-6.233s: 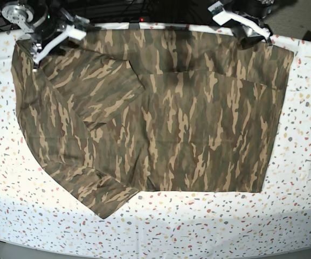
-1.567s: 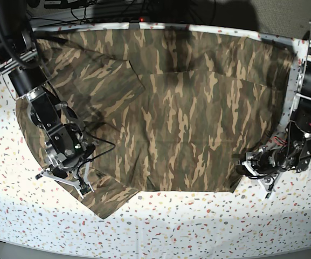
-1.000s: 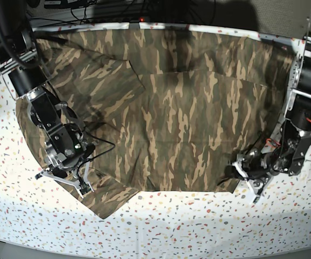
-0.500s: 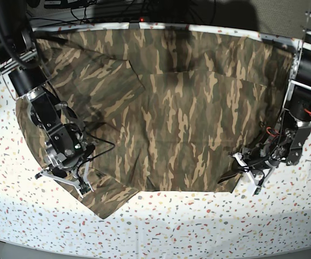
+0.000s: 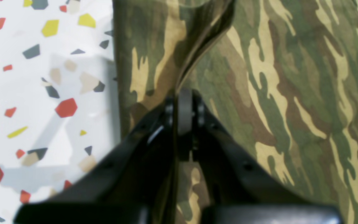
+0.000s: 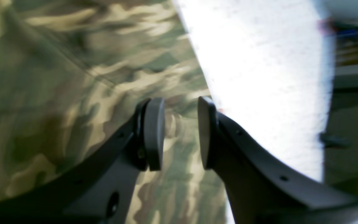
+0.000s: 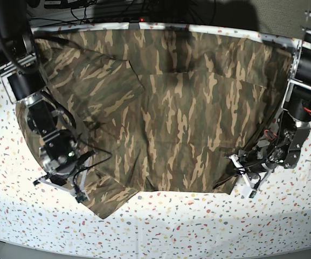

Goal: Fold the T-shirt properly
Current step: 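Lower both grippers and grasp the hem corners of the shirt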

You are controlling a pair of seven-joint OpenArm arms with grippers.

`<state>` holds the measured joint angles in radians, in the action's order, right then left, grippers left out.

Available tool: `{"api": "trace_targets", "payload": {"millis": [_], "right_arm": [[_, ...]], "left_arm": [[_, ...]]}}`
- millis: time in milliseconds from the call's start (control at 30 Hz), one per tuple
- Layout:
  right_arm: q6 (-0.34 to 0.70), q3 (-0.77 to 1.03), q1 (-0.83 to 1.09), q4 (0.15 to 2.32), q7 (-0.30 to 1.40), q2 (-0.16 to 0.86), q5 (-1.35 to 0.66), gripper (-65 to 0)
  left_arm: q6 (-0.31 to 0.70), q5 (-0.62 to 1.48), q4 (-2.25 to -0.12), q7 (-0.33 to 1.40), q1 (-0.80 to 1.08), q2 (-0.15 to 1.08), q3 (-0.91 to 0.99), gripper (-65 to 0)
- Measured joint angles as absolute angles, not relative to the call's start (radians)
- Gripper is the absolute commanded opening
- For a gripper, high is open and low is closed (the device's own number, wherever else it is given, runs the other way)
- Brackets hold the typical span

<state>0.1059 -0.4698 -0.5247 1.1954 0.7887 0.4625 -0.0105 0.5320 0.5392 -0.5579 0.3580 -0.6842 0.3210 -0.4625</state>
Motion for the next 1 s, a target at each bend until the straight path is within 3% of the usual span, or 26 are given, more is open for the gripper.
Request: {"api": "trace_targets", "payload": {"millis": [100, 200, 367, 667, 900, 1000], "right_arm": [[0.198, -0.329, -0.593, 1.069, 0.789, 0.458, -0.123, -31.8], [0.205, -0.196, -0.657, 0.963, 0.751, 0.465, -0.134, -19.4], [0.216, -0.002, -0.696, 0.872, 0.764, 0.463, -0.135, -18.6], [0.381, 0.093, -0.693, 0.607, 0.648, 0.472, -0.165, -18.6], [0.451, 0.093, -0.693, 0.551, 0.643, 0.474, -0.187, -18.8], [0.451, 0.093, -0.693, 0.551, 0.643, 0.474, -0.187, -18.8]], "left_arm": [[0.532, 0.540, -0.559, 0.358, -0.685, 0.321, -0.463, -65.0], [0.532, 0.540, -0.559, 0.359, -0.684, 0.321, -0.463, -65.0], [0.532, 0.539, -0.559, 0.358, -0.684, 0.321, -0.463, -56.3], [0.532, 0.541, -0.559, 0.358, -0.685, 0.321, -0.463, -56.3], [0.532, 0.539, -0.559, 0.358, -0.684, 0.321, -0.463, -56.5], [0.532, 0.539, -0.559, 0.345, -0.684, 0.321, -0.463, -65.0]]}}
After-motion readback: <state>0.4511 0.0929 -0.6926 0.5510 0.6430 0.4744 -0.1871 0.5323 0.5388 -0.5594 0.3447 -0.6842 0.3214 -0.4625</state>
